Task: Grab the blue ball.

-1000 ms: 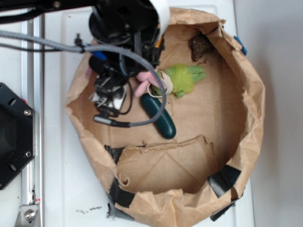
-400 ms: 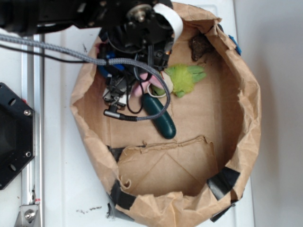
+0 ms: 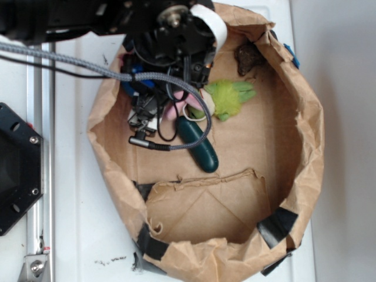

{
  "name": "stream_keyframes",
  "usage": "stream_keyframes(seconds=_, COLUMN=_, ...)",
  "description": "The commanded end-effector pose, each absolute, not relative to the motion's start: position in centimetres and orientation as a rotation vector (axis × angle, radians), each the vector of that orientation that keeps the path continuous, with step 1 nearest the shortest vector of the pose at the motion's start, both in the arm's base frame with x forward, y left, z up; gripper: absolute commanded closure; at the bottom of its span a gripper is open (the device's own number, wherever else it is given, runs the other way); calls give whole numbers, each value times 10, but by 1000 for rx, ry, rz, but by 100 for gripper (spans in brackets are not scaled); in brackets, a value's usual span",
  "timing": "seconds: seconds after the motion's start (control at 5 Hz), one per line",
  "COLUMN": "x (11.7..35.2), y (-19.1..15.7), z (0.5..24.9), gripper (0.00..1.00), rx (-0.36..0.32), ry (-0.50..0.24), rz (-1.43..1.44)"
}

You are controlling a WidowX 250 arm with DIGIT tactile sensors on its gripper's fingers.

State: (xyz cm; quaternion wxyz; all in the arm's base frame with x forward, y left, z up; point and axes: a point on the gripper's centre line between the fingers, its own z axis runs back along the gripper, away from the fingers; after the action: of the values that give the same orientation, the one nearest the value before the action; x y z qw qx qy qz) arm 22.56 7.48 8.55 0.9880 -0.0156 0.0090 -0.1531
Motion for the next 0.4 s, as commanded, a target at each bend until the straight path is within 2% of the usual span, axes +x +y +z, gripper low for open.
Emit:
stream_keyframes(seconds=0.0, x=228, y=75, z=73, gripper=0, rx=-44, ry=129, rz=-234)
stream_keyframes(seconds=0.2, x=224, y=78, z=63, gripper=0, rx=-37, ry=170, rz=-228)
